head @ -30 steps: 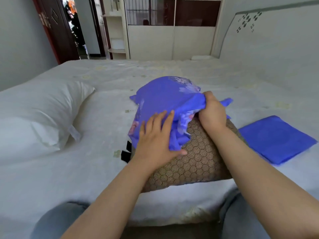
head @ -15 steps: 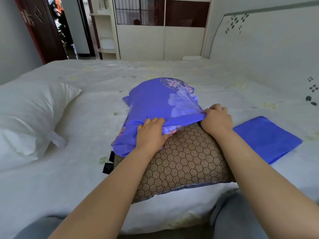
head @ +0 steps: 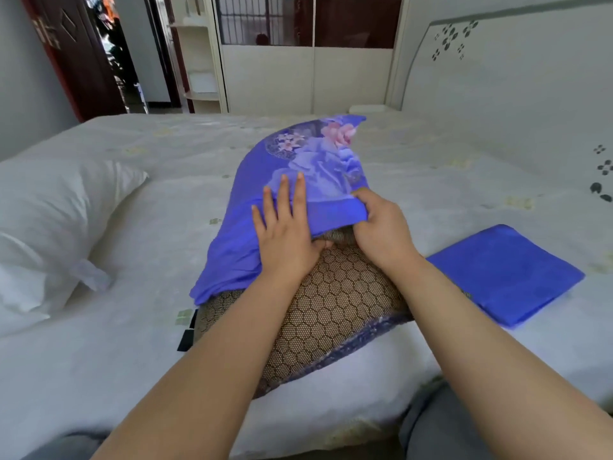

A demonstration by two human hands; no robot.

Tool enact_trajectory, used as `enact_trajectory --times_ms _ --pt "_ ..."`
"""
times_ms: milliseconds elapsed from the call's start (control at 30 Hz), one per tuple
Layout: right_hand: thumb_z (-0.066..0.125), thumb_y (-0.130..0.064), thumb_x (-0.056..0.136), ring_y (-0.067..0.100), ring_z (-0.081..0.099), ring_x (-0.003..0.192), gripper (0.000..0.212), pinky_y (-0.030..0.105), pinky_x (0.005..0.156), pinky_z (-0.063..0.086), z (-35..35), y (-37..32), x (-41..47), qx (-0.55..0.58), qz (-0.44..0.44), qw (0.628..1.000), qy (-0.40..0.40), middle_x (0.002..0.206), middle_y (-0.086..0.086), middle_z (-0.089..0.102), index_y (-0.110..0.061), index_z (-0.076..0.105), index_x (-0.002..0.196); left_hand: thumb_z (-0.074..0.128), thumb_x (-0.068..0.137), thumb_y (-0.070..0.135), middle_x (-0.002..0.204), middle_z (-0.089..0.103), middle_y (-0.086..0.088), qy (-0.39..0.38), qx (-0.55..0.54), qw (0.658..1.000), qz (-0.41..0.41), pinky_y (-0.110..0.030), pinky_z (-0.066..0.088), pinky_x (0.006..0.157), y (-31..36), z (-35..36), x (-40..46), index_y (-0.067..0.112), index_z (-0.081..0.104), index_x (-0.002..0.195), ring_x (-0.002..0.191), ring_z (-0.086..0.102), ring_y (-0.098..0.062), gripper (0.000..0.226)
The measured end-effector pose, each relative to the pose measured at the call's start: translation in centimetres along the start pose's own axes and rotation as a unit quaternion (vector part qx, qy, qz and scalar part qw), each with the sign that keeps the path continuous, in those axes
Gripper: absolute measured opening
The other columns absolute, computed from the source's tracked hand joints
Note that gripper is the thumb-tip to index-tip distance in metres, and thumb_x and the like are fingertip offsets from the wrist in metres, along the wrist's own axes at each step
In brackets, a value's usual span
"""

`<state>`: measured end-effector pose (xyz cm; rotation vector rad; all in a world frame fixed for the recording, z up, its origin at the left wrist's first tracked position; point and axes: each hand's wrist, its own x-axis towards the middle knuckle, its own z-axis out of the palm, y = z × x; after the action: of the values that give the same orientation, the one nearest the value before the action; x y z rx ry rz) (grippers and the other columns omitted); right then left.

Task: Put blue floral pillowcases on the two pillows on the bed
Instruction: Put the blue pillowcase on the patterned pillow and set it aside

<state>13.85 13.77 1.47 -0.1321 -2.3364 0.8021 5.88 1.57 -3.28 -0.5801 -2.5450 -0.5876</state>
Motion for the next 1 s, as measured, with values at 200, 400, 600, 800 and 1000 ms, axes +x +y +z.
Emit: enact_trajectory --times_ms 200,400,600,800,1000 --pt "0.046 -0.033 0.093 0.037 0.06 0.093 0.02 0.037 0.066 0.041 -2.6 3.6 -4.6 -0.27 0.001 0.946 -0.177 0.099 0.016 0.065 -0.016 0.055 0.098 0.066 0.066 0.028 0.133 0.05 0.002 0.055 0.02 0.998 0.009 -0.041 0.042 0.088 1.0 4.8 -1.9 0.029 0.041 0.133 0.116 0.05 -0.024 0.072" --pt "0.049 -0.028 0.091 0.032 0.059 0.096 0.023 0.037 0.069 0.049 -5.3 6.9 -8.3 -0.293 0.145 0.937 -0.124 0.105 0.007 0.062 -0.024 0.056 0.112 0.062 0.063 0.018 0.107 0.055 -0.003 0.063 0.022 0.996 0.052 -0.037 0.042 0.07 2.1 5.6 -1.3 0.028 0.056 0.114 0.089 0.054 -0.03 0.052" --pt "0.046 -0.017 0.082 0.022 0.059 0.098 0.029 0.035 0.085 0.045 -4.1 6.3 -10.7 -0.108 -0.118 0.987 0.027 0.105 -0.003 0.067 -0.014 0.069 0.099 0.058 0.068 0.016 0.099 0.064 0.001 0.104 -0.051 0.99 0.08 -0.036 0.038 0.076 0.7 4.8 -2.1 0.022 0.061 0.102 0.09 0.057 -0.028 0.035" --pt "0.025 -0.055 0.079 0.031 0.057 0.077 0.06 0.035 0.062 0.039 -3.9 4.7 -11.7 -0.111 0.041 0.993 -0.026 0.079 0.011 0.064 -0.011 0.061 0.098 0.046 0.064 0.014 0.109 0.065 -0.004 0.074 -0.124 0.983 0.112 -0.038 0.044 0.085 1.6 2.4 -4.1 0.016 0.063 0.109 0.099 0.058 -0.03 0.048" --pt "0.042 -0.08 0.067 0.029 0.057 0.111 0.077 0.033 0.085 0.041 -3.4 5.0 -12.3 -0.03 0.155 0.983 -0.091 0.12 0.003 0.061 -0.034 0.038 0.128 0.056 0.073 0.01 0.116 0.059 -0.008 0.096 -0.068 0.993 0.029 -0.039 0.042 0.086 -2.8 -3.4 -5.8 0.018 0.059 0.119 0.105 0.055 -0.032 0.046"
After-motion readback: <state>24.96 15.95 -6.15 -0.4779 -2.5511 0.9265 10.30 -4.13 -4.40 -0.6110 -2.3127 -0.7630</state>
